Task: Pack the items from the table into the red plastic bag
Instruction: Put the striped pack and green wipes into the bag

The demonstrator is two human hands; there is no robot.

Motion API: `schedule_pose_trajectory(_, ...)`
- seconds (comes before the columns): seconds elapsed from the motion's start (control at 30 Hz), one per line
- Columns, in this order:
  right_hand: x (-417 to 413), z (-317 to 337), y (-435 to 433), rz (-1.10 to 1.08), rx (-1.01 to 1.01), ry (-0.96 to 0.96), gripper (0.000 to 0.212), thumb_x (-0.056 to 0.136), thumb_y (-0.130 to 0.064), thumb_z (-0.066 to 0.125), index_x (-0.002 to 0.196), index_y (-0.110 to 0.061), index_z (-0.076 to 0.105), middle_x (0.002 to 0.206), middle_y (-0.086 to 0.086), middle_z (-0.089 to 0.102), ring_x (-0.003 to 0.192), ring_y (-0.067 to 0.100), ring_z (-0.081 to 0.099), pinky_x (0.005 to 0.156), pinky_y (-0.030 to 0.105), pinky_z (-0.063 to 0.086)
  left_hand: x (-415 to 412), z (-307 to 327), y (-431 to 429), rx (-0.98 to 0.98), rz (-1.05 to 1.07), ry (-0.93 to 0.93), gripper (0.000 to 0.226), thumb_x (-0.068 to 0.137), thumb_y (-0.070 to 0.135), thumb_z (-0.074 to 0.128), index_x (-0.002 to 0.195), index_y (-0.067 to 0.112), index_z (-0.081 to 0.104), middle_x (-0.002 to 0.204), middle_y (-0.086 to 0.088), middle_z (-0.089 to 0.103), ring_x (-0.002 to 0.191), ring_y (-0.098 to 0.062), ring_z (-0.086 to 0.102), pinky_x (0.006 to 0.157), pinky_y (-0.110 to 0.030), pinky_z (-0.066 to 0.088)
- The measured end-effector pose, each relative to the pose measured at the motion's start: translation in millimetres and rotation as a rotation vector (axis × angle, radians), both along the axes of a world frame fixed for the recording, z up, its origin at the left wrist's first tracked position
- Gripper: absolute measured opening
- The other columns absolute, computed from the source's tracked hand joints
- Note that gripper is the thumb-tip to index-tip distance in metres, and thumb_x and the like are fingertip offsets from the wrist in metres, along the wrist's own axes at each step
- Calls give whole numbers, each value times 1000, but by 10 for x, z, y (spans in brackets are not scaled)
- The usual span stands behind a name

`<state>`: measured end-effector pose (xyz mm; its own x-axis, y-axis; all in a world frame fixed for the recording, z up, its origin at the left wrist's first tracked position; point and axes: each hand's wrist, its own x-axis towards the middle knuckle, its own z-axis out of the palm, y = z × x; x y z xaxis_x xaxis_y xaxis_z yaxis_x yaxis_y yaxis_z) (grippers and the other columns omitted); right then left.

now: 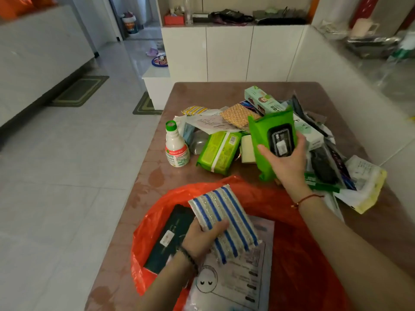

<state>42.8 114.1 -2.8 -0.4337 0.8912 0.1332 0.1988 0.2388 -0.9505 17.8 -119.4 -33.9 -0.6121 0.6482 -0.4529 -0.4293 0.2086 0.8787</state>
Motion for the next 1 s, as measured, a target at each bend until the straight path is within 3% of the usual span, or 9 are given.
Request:
schedule_pose_trajectory(0.07,281,287,-32,23,-156,197,75,70,-33,77,133,-24,36,120,-8,51,110,11,53,92,30,45,116,-46,96,-46,-117,-32,23,83,12,60,102,23,52,106,0,65,91,-12,65,70,-23,57)
schedule_pose_trajectory(0.13,665,458,-125,169,-354,307,72,58,-50,77,120,-31,46,111,-12,59,98,9,63,85,30,50,222,-132,216,-115,-220,-69,23,84,11,59,96,27,48,107,1,60,99,-18,60,81,-31,53)
schedule_pose_trajectory(0.2,1042,461,-266,349,-504,206,79,42,-60,80,111,-33,53,107,-8,65,88,10,69,73,27,55,298,-242,336,-174,-277,-92,24,84,10,60,102,21,48,110,-3,58,109,-25,56,93,-40,49)
schedule_pose_trajectory(0.27,1307,309,-471,510,-548,-48,54,55,-48,78,102,-34,54,100,-7,63,79,6,69,66,23,56,369,-332,435,-242,-261,-139,31,84,11,62,111,8,49,115,-10,59,110,-30,56,99,-47,46)
schedule_pose_trajectory(0.4,1380,-202,-824,554,-392,-594,61,49,-57,81,97,-36,51,101,-10,63,92,9,64,83,36,55,444,-452,511,-403,-318,129,28,87,15,53,114,6,52,105,-11,62,106,-30,59,91,-36,46)
schedule_pose_trajectory(0.57,1175,-610,-887,105,-183,-798,98,64,-69,62,139,-20,23,133,9,44,123,29,44,97,42,43,340,-462,563,-277,-190,83,37,92,7,46,128,4,40,123,-17,55,119,-32,51,99,-40,43)
schedule_pose_trajectory(0.73,1285,-634,-851,38,59,-1075,92,80,-69,41,146,-12,9,141,13,33,127,30,37,96,39,41,254,-446,556,-251,-337,203,32,92,10,47,123,15,40,116,-4,54,108,-20,53,101,-36,43)
schedule_pose_trajectory(0.87,1138,-380,-711,125,195,-596,46,87,-35,56,130,-20,46,136,1,40,126,16,38,104,31,36,78,-246,492,-256,-243,650,30,90,20,51,120,18,47,114,-2,52,107,-16,51,95,-27,41)
schedule_pose_trajectory(1.0,390,-126,-467,279,-203,-148,45,82,-23,66,125,-16,51,120,-1,53,109,14,54,90,24,46,-268,39,578,-84,-7,696,13,90,14,52,99,21,58,91,7,61,81,3,58,77,-16,46)
